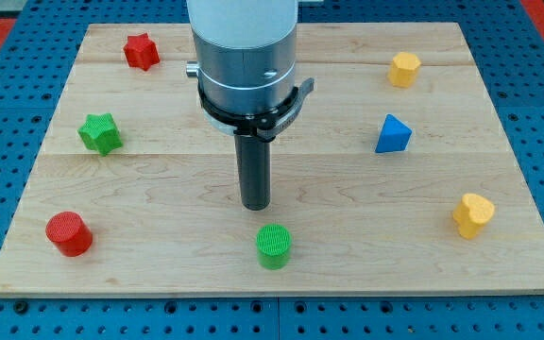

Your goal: Move the blue triangle to the bottom of the blue cube

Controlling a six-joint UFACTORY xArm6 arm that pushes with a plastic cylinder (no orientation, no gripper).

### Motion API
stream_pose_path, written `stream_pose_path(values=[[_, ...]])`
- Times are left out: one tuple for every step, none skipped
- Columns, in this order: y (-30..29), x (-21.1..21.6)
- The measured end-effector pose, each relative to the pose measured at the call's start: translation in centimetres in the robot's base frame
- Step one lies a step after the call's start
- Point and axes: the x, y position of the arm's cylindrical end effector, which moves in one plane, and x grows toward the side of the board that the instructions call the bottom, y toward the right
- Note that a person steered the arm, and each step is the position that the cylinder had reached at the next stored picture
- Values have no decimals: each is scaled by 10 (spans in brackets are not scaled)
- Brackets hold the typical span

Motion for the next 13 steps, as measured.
stream_pose_path(values=[[29, 4], [78, -14], [99, -40], [112, -58], [103, -65], [90, -69], [79, -84], [79, -100], [132, -63], [200, -53], [201, -88], [121, -111], [104, -113]])
